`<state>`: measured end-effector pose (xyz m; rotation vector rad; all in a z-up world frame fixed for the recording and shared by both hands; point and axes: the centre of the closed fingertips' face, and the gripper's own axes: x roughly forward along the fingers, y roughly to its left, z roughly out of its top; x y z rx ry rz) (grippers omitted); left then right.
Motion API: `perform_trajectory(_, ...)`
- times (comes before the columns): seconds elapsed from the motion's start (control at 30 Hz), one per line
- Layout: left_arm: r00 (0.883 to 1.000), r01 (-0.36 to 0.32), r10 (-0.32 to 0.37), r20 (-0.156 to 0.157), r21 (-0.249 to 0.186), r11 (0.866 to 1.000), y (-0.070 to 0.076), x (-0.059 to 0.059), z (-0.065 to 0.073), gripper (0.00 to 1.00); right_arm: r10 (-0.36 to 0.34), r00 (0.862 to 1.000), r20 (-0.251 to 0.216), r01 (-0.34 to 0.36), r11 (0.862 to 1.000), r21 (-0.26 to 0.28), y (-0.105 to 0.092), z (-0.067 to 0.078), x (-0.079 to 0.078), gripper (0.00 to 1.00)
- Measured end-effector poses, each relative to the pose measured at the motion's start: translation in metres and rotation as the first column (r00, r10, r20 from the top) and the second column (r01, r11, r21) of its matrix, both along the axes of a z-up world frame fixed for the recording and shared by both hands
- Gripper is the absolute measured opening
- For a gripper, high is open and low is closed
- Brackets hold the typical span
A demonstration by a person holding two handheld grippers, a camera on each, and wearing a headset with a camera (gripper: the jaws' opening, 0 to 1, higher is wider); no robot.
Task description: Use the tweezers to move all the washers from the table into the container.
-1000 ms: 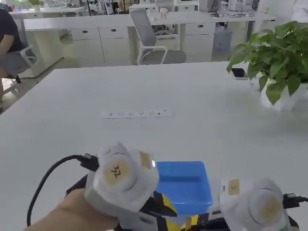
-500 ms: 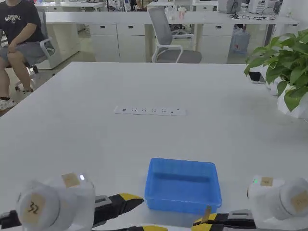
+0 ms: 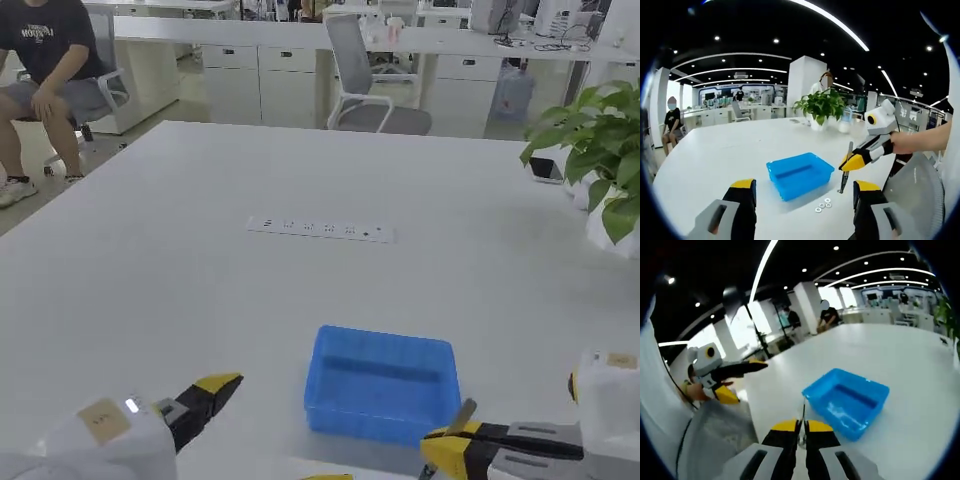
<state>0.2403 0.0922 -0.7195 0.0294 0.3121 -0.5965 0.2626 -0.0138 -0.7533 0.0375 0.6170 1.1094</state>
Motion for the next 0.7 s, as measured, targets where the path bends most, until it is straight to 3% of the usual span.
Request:
perform_trajectory(0.23, 0.996, -0.084, 0.085, 0.029, -0.022, 0.996, 0.014, 0.001, 0.003, 0.98, -0.019, 0.999, 0.035, 0.019, 1.0, 0.008, -0.003, 0.022, 0.017, 0.02)
perform_trajectory(0.4, 0.991, -0.105, 0.108, 0.075, -0.033, 0.994, 0.016, 0.003, 0.009, 0.99, -0.037, 0.999, 0.039, 0.036, 0.999, 0.014, -0.005, 0.029, 0.026, 0.02)
perform_trajectory(0.53, 0.99, -0.102, 0.105, 0.092, -0.04, 0.994, 0.016, 0.003, 0.01, 0.99, -0.057, 0.998, 0.038, 0.057, 0.998, 0.019, -0.006, 0.035, 0.034, 0.02)
perform_trajectory(0.7, 0.985, -0.123, 0.134, 0.108, -0.1, 0.987, 0.023, 0.005, 0.017, 0.99, -0.078, 0.996, 0.051, 0.078, 0.997, 0.009, -0.006, 0.038, 0.048, 0.02)
